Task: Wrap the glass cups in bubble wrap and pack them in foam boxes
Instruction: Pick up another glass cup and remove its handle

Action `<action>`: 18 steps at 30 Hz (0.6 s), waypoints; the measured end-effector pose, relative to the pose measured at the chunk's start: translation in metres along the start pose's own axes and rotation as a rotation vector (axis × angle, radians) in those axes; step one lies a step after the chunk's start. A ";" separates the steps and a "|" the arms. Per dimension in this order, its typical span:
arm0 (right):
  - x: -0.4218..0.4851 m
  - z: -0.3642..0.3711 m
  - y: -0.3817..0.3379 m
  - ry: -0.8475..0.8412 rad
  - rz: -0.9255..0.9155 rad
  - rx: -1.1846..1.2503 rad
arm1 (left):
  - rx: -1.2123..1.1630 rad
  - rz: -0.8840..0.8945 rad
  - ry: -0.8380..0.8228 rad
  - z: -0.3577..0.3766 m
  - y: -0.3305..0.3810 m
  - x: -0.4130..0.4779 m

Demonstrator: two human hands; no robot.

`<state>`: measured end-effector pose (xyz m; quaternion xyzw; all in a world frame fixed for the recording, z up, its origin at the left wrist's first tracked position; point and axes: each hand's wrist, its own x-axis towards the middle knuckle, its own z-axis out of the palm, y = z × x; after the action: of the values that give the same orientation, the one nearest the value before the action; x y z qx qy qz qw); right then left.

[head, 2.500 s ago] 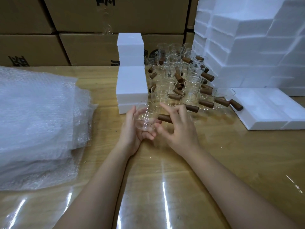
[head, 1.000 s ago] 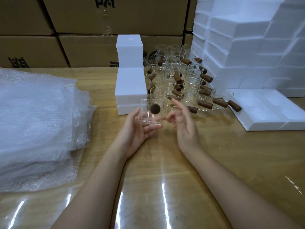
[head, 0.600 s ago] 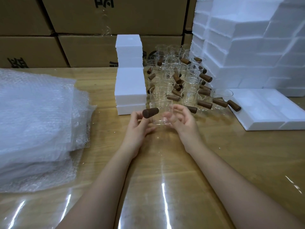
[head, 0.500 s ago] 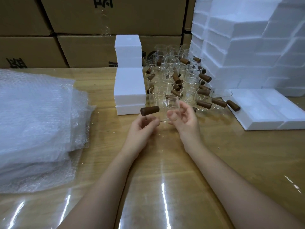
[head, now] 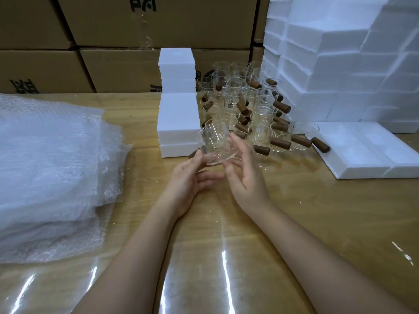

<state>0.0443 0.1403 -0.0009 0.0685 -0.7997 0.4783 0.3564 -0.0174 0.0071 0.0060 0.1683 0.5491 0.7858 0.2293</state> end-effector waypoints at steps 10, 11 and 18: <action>-0.001 -0.003 -0.005 0.041 -0.308 -0.199 | -0.109 0.070 -0.017 -0.011 0.004 -0.002; 0.000 -0.002 -0.005 0.036 -0.346 -0.254 | -0.121 0.048 -0.051 -0.011 0.005 -0.002; -0.002 0.003 -0.008 -0.023 -0.515 -0.337 | -0.093 0.073 -0.045 -0.006 0.003 -0.003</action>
<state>0.0480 0.1328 0.0030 0.2141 -0.8280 0.2321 0.4633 -0.0189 0.0000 0.0064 0.1951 0.5004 0.8142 0.2204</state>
